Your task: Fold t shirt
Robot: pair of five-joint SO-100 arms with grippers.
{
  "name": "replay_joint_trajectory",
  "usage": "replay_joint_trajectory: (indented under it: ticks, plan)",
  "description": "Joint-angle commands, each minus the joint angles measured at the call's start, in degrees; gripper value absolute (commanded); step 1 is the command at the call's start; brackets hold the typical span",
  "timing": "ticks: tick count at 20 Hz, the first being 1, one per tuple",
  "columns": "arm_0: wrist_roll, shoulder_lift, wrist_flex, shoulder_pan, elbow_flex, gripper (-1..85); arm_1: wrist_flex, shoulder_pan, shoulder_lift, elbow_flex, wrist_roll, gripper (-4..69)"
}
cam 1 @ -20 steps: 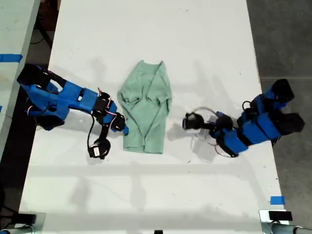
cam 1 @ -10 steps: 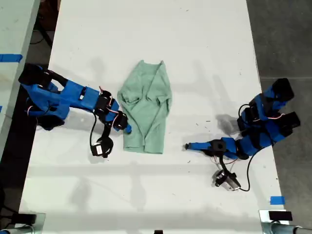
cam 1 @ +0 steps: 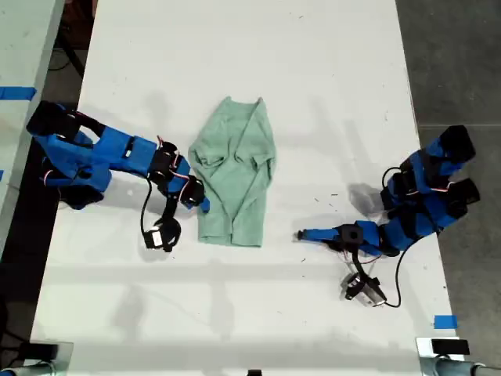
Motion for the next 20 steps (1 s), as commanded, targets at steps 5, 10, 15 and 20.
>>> replay_joint_trajectory:
  ticks: [5, 10, 15, 20]
  plan:
    - [-6.33, 23.55, 2.81, -0.09, 6.33, 10.4, 5.1, 0.0, 6.06, 6.59, 2.9, 13.0]
    - [-7.38, 31.73, 3.34, -1.14, 12.13, 9.3, 8.0, 0.79, 7.82, 6.59, 2.81, 12.7]
    - [-8.35, 32.7, 4.22, -1.14, 13.1, 9.2, 8.53, 1.14, 8.17, 6.77, 2.81, 12.4]
    - [-14.94, 62.14, 5.71, -2.55, 30.94, 6.3, 16.61, 5.98, 23.91, 19.34, 4.66, 11.4]
